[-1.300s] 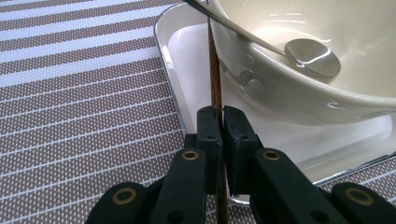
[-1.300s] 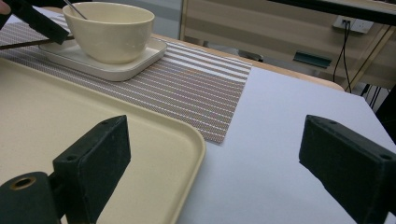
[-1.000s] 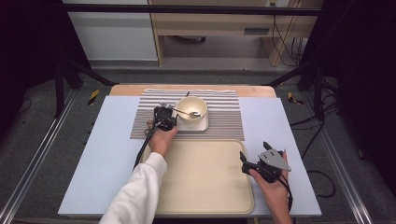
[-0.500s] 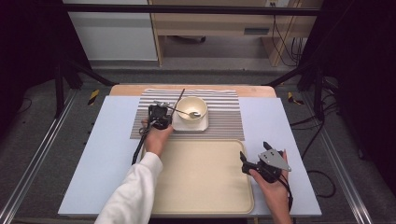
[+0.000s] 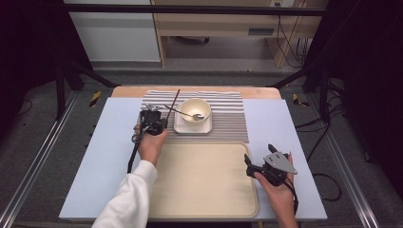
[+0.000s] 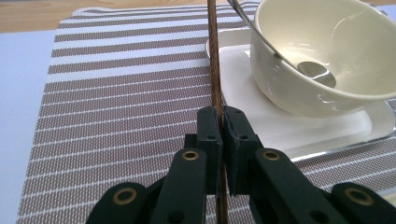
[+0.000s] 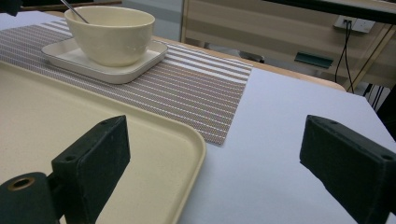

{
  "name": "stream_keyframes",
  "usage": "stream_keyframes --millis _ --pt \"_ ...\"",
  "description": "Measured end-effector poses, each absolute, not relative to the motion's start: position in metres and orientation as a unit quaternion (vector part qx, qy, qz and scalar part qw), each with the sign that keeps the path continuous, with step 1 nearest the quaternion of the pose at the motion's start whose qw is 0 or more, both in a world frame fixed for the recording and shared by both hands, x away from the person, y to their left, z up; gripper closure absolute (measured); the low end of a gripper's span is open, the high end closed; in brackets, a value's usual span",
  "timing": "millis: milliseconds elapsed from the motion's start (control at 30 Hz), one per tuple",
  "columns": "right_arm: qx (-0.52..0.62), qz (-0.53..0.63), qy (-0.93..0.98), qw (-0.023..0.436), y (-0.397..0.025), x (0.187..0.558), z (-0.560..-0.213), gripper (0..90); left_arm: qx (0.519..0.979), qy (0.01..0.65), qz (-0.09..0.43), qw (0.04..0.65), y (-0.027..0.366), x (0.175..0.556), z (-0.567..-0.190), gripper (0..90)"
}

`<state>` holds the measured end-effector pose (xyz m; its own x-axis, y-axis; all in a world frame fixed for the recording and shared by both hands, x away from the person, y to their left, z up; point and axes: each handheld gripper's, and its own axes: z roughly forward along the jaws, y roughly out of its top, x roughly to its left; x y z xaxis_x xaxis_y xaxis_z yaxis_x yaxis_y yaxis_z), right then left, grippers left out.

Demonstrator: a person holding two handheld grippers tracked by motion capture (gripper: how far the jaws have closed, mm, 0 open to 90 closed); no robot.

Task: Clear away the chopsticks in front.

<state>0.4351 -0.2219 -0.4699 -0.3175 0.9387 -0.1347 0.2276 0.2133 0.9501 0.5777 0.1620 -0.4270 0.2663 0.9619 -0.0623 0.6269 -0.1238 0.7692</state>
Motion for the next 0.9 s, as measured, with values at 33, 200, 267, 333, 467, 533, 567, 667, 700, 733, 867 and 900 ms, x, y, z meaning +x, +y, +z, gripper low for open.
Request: stream_keyframes --millis 33,200,267,333,467,533,567,667,700,733,867,900 --pt "0.433 0.453 0.673 0.392 -0.222 0.435 -0.470 8.6 0.711 0.559 0.234 0.357 0.163 0.575 -0.426 85.7" --pt "0.432 0.454 0.673 0.393 -0.222 0.435 -0.470 8.6 0.699 0.569 0.230 0.368 0.171 0.562 -0.425 85.7" --pt "0.432 0.455 0.672 0.392 -0.222 0.435 -0.469 8.5 0.687 0.578 0.221 0.381 0.176 0.556 -0.424 85.7" --pt "0.432 0.456 0.672 0.393 -0.222 0.435 -0.469 8.5 0.675 0.587 0.212 0.392 0.182 0.549 -0.422 85.7" --pt "0.434 0.457 0.671 0.391 -0.222 0.435 -0.469 8.5 0.662 0.595 0.211 0.404 0.189 0.533 -0.421 85.7" --pt "0.433 0.458 0.671 0.391 -0.222 0.434 -0.469 8.5 0.661 0.595 0.214 0.405 0.190 0.525 -0.421 85.7" --pt "0.433 0.459 0.670 0.391 -0.221 0.434 -0.469 8.5 0.659 0.596 0.213 0.407 0.190 0.522 -0.421 85.7" --pt "0.434 0.460 0.669 0.390 -0.221 0.434 -0.469 8.5 0.658 0.596 0.212 0.410 0.191 0.512 -0.422 85.7" --pt "0.434 0.460 0.669 0.390 -0.221 0.434 -0.469 8.5 0.660 0.592 0.216 0.408 0.191 0.509 -0.422 85.7" --pt "0.434 0.460 0.669 0.390 -0.221 0.434 -0.469 8.5 0.660 0.591 0.218 0.408 0.191 0.505 -0.422 85.7" --pt "0.435 0.459 0.669 0.390 -0.222 0.434 -0.469 8.3 0.659 0.586 0.228 0.412 0.190 0.491 -0.420 85.7" --pt "0.434 0.458 0.669 0.393 -0.222 0.434 -0.469 8.2 0.658 0.586 0.233 0.412 0.191 0.486 -0.419 85.7"
